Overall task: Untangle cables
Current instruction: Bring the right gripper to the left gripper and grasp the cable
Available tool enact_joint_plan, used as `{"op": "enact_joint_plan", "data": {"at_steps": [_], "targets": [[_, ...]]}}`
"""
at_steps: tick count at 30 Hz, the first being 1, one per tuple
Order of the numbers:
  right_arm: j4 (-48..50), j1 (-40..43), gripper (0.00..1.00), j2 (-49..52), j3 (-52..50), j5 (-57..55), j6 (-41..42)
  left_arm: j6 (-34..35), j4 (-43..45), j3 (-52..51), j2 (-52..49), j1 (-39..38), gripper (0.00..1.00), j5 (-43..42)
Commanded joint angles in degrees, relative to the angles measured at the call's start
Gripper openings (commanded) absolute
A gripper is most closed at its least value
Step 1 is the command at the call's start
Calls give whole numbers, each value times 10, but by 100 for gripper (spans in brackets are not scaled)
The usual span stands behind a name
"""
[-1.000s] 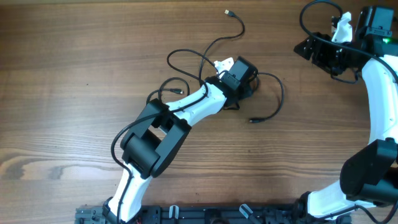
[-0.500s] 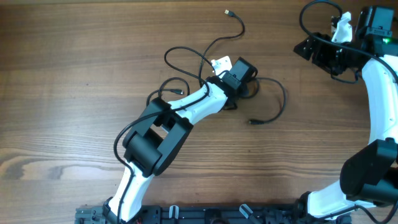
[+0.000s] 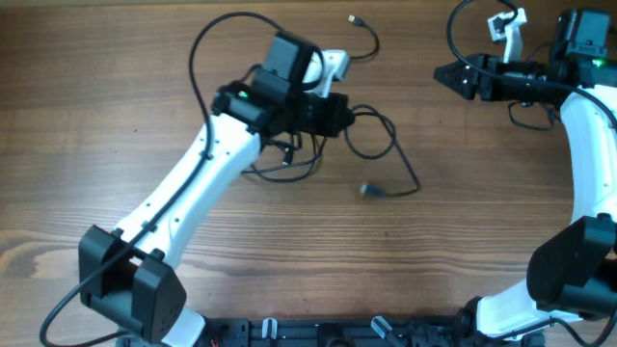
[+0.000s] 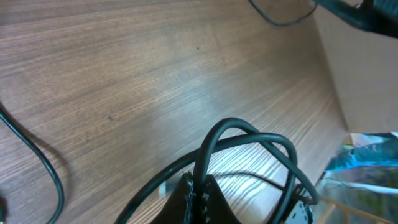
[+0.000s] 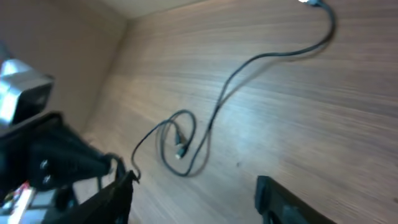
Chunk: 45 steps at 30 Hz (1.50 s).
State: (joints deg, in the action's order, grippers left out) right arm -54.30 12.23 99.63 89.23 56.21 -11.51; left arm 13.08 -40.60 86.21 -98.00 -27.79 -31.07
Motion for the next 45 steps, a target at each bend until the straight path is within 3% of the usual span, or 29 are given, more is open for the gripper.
{"op": "enact_joint_plan", "data": {"at_steps": [1, 7, 13, 20, 23, 28, 33, 34, 36, 41, 45], "targets": [[-7, -26, 62, -5, -3, 64, -55, -37, -9, 1, 2, 31, 4, -76], [-34, -149, 48, -5, -3, 2, -98, -34, -9, 1, 2, 33, 4, -98], [-34, -207, 17, -5, -3, -61, -103, -23, -9, 1, 2, 33, 4, -98], [-56, -207, 8, -5, -3, -99, -93, -22, -8, 1, 2, 33, 4, -87], [-101, -207, 5, -5, -3, -139, -87, 14, -8, 1, 2, 33, 4, -32], [-116, -207, 4, -5, -5, -330, 156, 155, 1, 1, 2, 59, 4, 102], [-95, -203, 4, -5, -5, -380, 236, 223, 0, 1, 2, 75, 4, 164], [-77, -203, 4, -5, -5, -340, 212, 223, 0, 1, 2, 75, 4, 164], [-46, -203, 5, -5, -5, -171, 64, 217, -2, 1, 2, 74, 4, 151], [1, -204, 34, -5, -5, -71, -65, 151, 8, 1, 2, 75, 4, 13], [-1, -224, 35, -4, -5, -76, -101, 143, 26, 1, 2, 75, 4, -81]]}}
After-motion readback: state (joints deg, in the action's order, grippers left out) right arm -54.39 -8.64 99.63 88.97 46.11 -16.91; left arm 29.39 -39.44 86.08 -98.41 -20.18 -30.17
